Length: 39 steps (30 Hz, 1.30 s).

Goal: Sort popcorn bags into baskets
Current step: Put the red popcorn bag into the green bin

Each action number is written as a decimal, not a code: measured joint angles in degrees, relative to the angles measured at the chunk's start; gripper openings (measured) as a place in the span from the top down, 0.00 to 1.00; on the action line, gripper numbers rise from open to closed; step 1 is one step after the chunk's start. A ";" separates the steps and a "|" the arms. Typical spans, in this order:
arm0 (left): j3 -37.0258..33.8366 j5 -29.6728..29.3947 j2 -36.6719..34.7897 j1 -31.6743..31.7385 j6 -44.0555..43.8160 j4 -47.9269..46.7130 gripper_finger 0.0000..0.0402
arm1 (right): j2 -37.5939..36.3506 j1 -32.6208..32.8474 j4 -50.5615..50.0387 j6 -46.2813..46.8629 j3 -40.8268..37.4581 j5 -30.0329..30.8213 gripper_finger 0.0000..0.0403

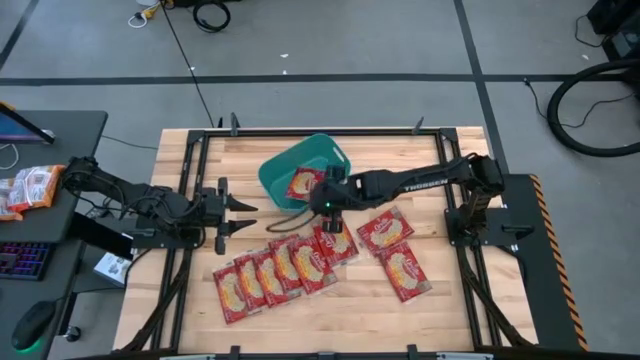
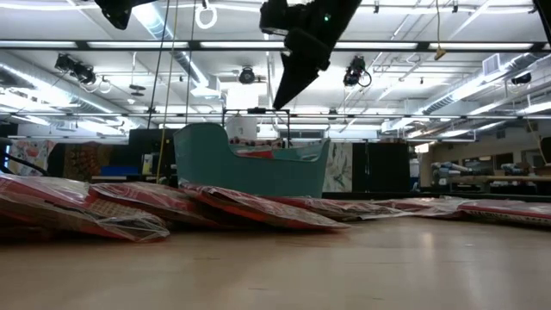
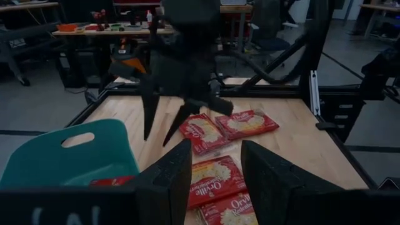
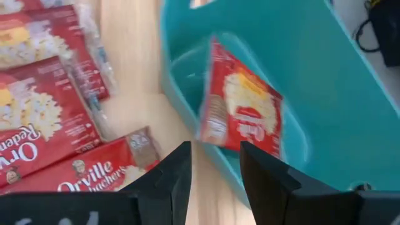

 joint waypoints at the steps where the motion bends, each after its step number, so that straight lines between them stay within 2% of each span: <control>1: 0.00 -0.02 0.00 0.00 0.00 0.02 0.64 | 0.00 -0.06 1.18 0.11 -1.00 0.06 0.65; 7: 0.00 -0.02 0.00 0.00 0.22 0.04 0.64 | 0.02 -1.34 7.02 1.26 -4.87 0.19 0.65; 13: 0.00 -0.04 -0.01 0.00 0.26 0.03 0.64 | 1.71 -2.43 8.09 1.22 -5.79 -2.08 0.66; 22: 0.00 -0.03 0.00 0.00 0.42 -0.46 0.64 | 6.78 -1.38 11.05 -2.03 -5.84 0.53 0.66; 24: 0.00 -0.03 0.00 -0.01 0.41 -0.28 0.64 | 7.21 -1.44 14.79 -3.20 -5.68 2.41 0.66; 27: 0.00 -0.02 0.00 -0.02 0.41 -0.29 0.64 | 7.55 -1.43 19.03 -4.72 -5.64 2.13 0.66; 31: 0.00 -0.03 0.00 -0.04 0.39 -0.42 0.64 | 7.58 -2.11 20.18 -4.87 -5.66 0.91 0.66; 39: 0.00 -0.04 0.00 -0.04 0.39 -0.40 0.64 | 5.57 -2.21 15.94 -3.59 -5.66 5.25 0.66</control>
